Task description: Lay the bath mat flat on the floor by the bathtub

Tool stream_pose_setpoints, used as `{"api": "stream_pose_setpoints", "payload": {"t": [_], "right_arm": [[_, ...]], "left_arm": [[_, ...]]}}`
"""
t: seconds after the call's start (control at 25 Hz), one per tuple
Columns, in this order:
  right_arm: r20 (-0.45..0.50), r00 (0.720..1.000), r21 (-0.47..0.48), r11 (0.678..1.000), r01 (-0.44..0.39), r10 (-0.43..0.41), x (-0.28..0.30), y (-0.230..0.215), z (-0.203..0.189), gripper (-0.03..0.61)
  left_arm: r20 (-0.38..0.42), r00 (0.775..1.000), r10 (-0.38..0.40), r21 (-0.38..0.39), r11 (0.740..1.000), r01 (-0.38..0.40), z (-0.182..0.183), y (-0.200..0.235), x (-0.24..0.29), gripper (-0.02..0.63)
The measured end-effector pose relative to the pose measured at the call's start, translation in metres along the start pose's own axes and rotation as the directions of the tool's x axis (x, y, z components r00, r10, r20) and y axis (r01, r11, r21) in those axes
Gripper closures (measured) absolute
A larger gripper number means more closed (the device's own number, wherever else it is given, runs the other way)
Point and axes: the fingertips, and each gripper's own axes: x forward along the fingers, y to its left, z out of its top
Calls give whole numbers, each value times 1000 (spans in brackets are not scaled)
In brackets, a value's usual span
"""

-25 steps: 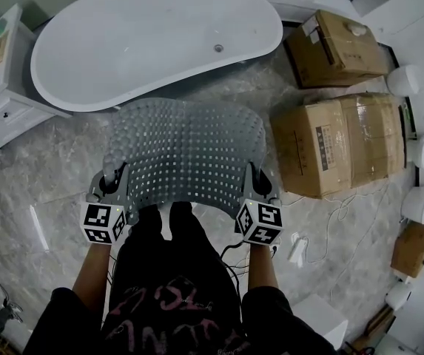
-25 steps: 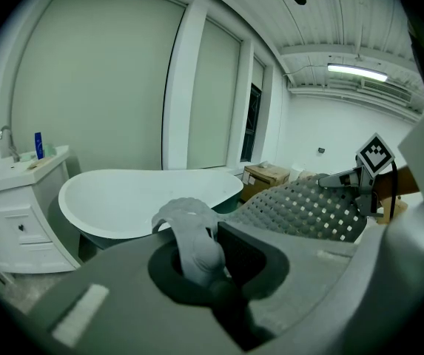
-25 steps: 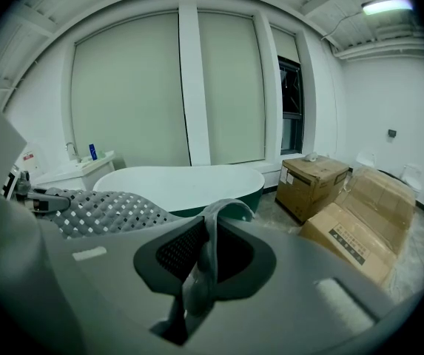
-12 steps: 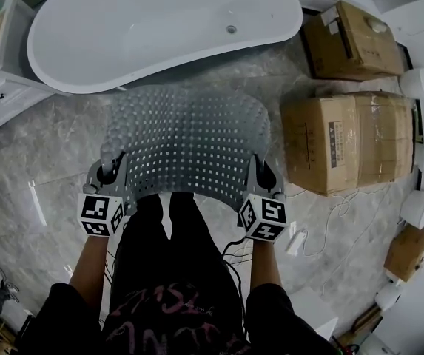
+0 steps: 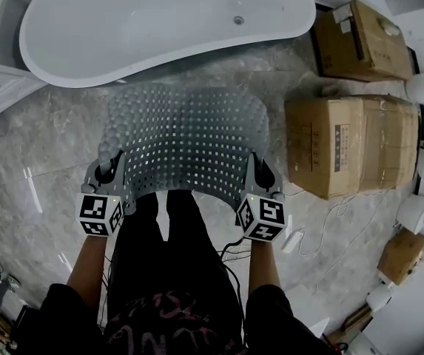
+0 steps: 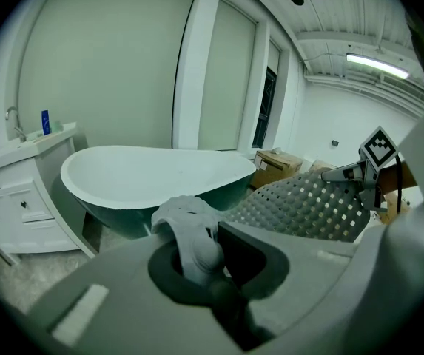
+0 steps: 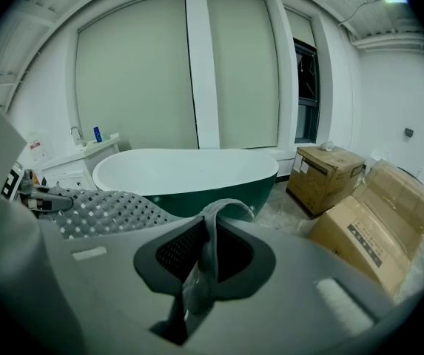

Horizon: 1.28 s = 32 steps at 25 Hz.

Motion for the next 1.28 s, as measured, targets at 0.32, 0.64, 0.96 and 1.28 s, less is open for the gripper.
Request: {"api": "stream_pose_setpoints", "payload": {"t": [0.32,0.64,0.96,1.28], "right_arm": [[-17,1000,-16,1000,-25,24,36,1,-7,525],[-25,999,-30,999,-40,39,73,4,-29,526],[-32,998,-70,996,-59,57,110,10,-54,526],[-34,996,-96,992,-82,79,153,15,-96,526]], "left_arm": [[-16,1000,24,-33,999,-25,-18,13,23,591],[-35,998,54,-48,997,-56,-52,35,52,591],[-52,996,68,-35,997,-70,-83,57,85,590],[-56,995,79,-19,997,-80,-132,77,121,589]]}}
